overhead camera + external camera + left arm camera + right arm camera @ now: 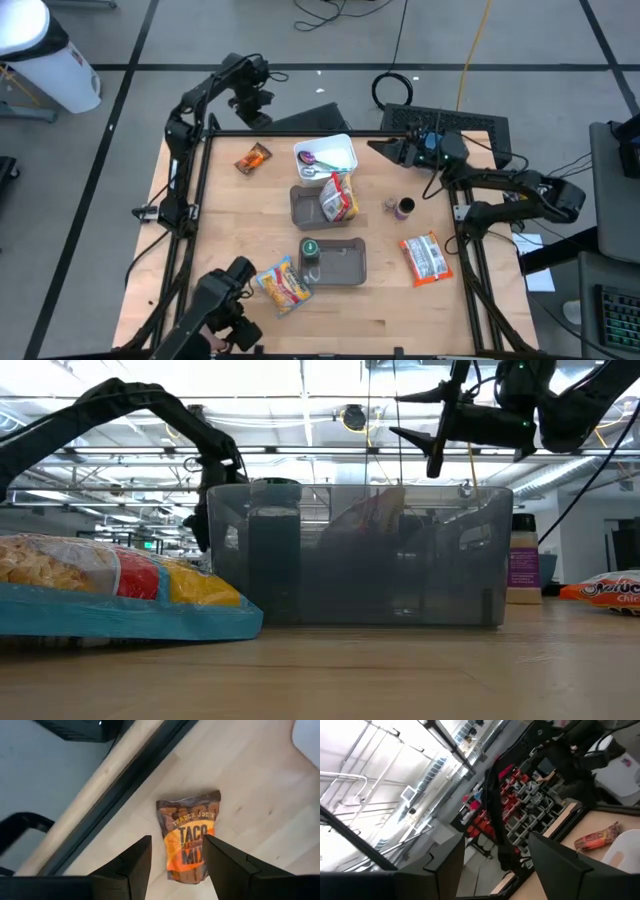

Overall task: Pick & Place Food Item
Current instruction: Put the orange seasoning pack into the bottom black bin

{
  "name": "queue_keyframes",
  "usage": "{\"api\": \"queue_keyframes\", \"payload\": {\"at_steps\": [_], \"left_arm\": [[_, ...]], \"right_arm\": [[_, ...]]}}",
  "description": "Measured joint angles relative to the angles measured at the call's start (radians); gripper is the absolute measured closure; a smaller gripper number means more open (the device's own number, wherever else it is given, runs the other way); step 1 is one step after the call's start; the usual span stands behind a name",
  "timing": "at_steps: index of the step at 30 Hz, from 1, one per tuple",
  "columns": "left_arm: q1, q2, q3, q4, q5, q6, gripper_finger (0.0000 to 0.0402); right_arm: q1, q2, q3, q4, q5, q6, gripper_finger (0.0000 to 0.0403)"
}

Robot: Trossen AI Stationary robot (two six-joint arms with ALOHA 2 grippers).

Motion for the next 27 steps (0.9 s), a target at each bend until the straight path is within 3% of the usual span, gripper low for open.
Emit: {"api": "queue_keyframes", "payload": {"at_steps": [6, 17, 27], "left_arm": [[-0.001, 0.001, -0.035, 0.079, 0.016, -0.116, 0.0218], [-0.006, 0.001, -0.220, 0.135, -0.027, -0.279, 0.0218], [-0.044, 0.001, -0.274, 0.247, -0.023, -0.225, 0.0218]], "right_arm": [[-0.034, 0.000, 0.000, -0.013, -0.002, 0.000, 0.0189], [-0.035, 0.000, 0.000, -0.014, -0.002, -0.002, 0.0192], [-0.033, 0.000, 0.000, -0.014, 0.000, -0.001, 0.0192]]}}
